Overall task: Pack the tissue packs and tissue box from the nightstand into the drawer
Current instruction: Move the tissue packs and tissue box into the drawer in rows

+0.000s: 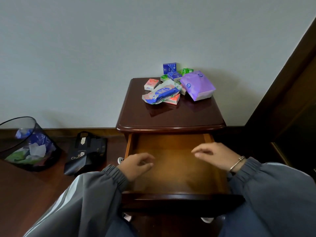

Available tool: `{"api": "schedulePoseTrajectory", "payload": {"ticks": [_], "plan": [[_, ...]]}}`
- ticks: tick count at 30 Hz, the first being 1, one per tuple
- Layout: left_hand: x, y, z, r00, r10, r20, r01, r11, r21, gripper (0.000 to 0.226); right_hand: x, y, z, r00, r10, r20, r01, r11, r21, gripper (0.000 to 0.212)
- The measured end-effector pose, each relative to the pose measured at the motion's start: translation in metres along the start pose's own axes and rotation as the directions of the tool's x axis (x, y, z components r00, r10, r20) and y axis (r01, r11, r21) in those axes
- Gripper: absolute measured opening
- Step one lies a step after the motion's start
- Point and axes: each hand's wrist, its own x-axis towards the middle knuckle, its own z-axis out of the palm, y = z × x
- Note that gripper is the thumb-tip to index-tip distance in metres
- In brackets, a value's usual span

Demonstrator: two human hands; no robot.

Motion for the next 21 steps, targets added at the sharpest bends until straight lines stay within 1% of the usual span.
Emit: {"api": "schedulePoseTrajectory", "payload": {"ticks": [2,4,7,9,10,11,12,14,16,18,20,21], "plan": [[0.014,-0.001,-0.016,0.994,0.003,-0.109,-0.004,1.0,-0.013,0.031,0.02,0.007,-0.019,0.976,0.015,-0.216,-0.012,1.0,0.016,0.017],[0.031,-0.003,-0.033,0.965,0.033,-0.26,-0.031,0.999,0.012,0.033,0.044,0.016,-0.036,0.919,0.04,-0.392,-0.035,0.999,0.02,0.018],[0.063,-0.003,-0.06,0.893,0.08,-0.443,-0.06,0.997,0.057,0.037,0.083,0.027,-0.058,0.816,0.064,-0.575,-0.096,0.995,-0.025,0.023],[0.089,0.001,-0.077,0.84,0.087,-0.536,-0.051,0.995,0.081,0.04,0.111,0.028,-0.068,0.745,0.014,-0.667,-0.1,0.991,-0.09,0.028],[0.102,0.003,-0.085,0.815,0.088,-0.573,-0.047,0.995,0.086,0.043,0.125,0.027,-0.071,0.722,-0.025,-0.692,-0.087,0.988,-0.127,0.029],[0.115,0.007,-0.091,0.793,0.096,-0.602,-0.048,0.994,0.095,0.046,0.14,0.025,-0.072,0.715,-0.061,-0.696,-0.082,0.982,-0.171,0.033],[0.128,0.01,-0.096,0.775,0.117,-0.621,-0.061,0.992,0.112,0.05,0.155,0.023,-0.073,0.725,-0.085,-0.684,-0.098,0.97,-0.224,0.038],[0.152,0.018,-0.102,0.757,0.183,-0.627,-0.088,0.98,0.18,0.058,0.183,0.018,-0.071,0.753,-0.095,-0.651,-0.172,0.927,-0.333,0.05],[0.176,0.022,-0.105,0.781,0.234,-0.579,-0.062,0.952,0.3,0.07,0.204,0.015,-0.066,0.778,-0.064,-0.625,-0.24,0.889,-0.39,0.059],[0.196,0.022,-0.104,0.831,0.252,-0.497,-0.014,0.901,0.434,0.077,0.217,0.018,-0.055,0.816,-0.023,-0.577,-0.268,0.87,-0.413,0.067],[0.21,0.018,-0.101,0.869,0.261,-0.421,0.0,0.85,0.526,0.073,0.225,0.024,-0.041,0.846,-0.01,-0.533,-0.277,0.845,-0.457,0.073],[0.215,0.014,-0.1,0.872,0.27,-0.408,-0.003,0.837,0.548,0.068,0.228,0.028,-0.034,0.854,-0.017,-0.521,-0.28,0.828,-0.486,0.073]]}}
